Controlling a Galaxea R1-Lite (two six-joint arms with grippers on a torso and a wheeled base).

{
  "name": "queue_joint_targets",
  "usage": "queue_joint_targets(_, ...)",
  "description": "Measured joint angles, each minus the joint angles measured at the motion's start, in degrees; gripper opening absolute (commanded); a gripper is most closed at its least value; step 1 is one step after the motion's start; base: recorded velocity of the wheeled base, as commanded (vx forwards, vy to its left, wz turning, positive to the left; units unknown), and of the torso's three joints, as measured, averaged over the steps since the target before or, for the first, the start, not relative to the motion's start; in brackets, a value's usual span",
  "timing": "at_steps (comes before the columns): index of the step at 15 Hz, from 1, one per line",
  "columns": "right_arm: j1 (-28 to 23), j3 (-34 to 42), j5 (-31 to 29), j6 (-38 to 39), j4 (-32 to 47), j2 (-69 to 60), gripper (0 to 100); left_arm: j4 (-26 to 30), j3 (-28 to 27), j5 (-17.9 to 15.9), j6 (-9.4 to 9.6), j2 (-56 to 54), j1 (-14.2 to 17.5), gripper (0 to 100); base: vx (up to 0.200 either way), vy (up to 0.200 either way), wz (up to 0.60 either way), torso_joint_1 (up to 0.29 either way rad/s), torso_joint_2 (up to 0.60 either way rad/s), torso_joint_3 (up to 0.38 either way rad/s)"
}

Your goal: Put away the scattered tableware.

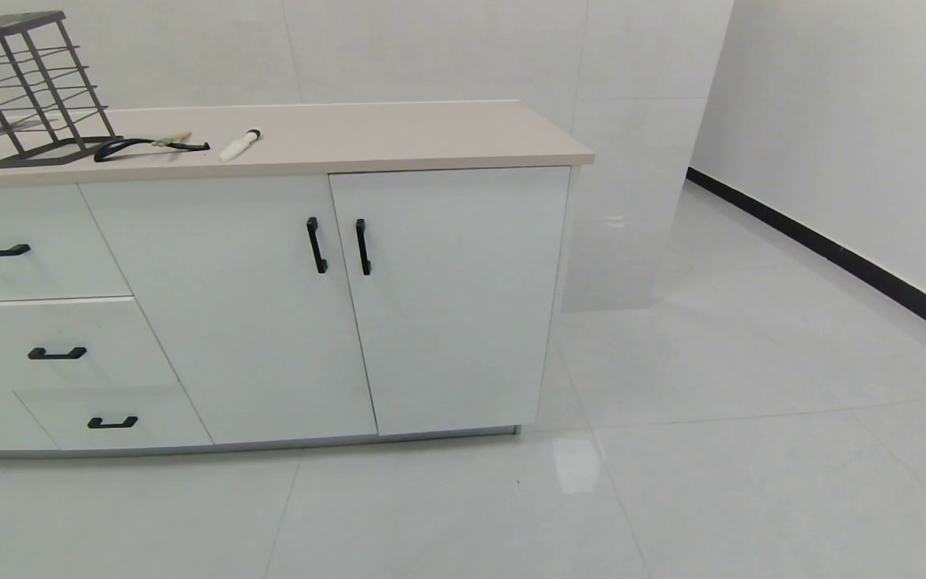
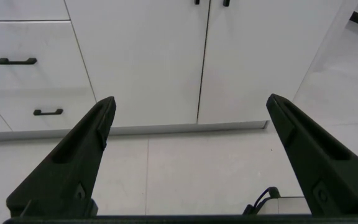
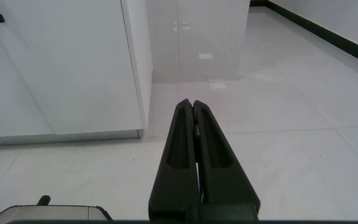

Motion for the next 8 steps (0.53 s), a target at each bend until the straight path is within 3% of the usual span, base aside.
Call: queue_joint_targets(8,-0.06,-0.05,-0.12,-0.22,0.05,-0.02,0,0.02,0.0,-0.27,0.41,0.0,-0.07,100,0.0,0.2,0.0,0.004,0.0,0.001)
